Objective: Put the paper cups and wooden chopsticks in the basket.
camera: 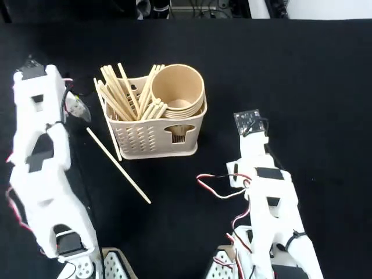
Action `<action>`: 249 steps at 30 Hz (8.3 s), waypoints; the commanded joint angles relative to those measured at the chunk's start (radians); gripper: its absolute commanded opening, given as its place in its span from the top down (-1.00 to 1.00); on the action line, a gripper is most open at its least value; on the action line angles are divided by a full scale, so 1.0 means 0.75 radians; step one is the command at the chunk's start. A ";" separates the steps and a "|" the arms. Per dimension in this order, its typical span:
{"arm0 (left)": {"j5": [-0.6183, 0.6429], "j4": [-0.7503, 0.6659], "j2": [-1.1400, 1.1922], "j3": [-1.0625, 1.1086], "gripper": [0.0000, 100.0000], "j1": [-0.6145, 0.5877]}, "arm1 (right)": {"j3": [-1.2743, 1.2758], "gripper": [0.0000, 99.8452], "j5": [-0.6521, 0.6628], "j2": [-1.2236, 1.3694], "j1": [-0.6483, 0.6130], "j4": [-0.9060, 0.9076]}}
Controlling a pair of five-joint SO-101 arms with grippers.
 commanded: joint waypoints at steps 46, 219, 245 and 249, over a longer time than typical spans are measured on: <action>-0.389 -0.094 -1.295 -1.040 0.94 0.089 | -0.007 0.98 0.008 -0.005 -0.006 0.010; -0.113 -0.170 0.663 -0.918 0.66 0.208 | -0.007 0.98 0.008 -0.005 -0.006 0.010; -0.123 0.295 0.423 -1.552 0.94 -0.210 | -0.009 0.98 0.008 -0.005 -0.004 0.010; -0.174 0.295 0.162 -1.353 0.94 -0.232 | -0.009 0.98 0.008 -0.005 -0.004 0.010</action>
